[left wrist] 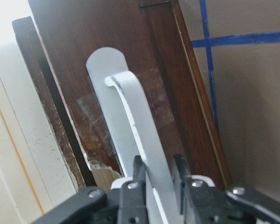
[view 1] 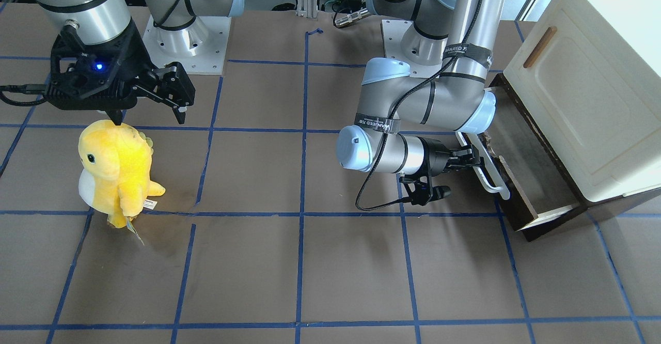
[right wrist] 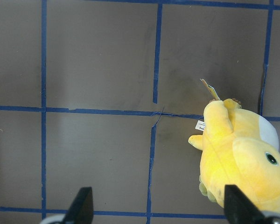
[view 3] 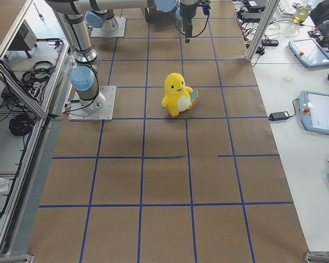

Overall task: Pull drawer sideways
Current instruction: 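Pull the handle with the left gripper, sliding the drawer out, then open the left gripper and lift it off the handle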

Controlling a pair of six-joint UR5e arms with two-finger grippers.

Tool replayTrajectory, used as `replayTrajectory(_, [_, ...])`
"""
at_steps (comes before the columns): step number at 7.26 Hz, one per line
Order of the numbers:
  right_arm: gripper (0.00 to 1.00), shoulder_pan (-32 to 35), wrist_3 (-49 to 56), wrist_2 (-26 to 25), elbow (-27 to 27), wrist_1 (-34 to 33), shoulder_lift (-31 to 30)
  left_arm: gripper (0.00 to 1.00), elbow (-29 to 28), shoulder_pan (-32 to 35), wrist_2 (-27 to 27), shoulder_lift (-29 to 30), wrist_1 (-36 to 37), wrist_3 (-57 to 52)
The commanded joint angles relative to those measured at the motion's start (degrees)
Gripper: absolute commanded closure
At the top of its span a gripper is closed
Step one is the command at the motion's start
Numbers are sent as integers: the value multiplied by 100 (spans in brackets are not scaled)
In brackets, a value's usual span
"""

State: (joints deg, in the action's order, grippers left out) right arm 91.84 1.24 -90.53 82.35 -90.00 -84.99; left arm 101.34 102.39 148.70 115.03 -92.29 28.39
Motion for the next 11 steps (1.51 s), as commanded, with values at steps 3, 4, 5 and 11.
replayTrajectory(3, [0,0,-1,0,0,0,0,0,-44,17,-26,-173,0,-17])
replayTrajectory(4, [0,0,-1,0,0,0,0,0,-305,26,-435,-278,0,-226])
replayTrajectory(5, [0,0,-1,0,0,0,0,0,-778,9,-1326,-384,-9,-594])
replayTrajectory(11, [0,0,-1,0,0,0,0,0,-1723,-193,-4316,-1806,411,-2698])
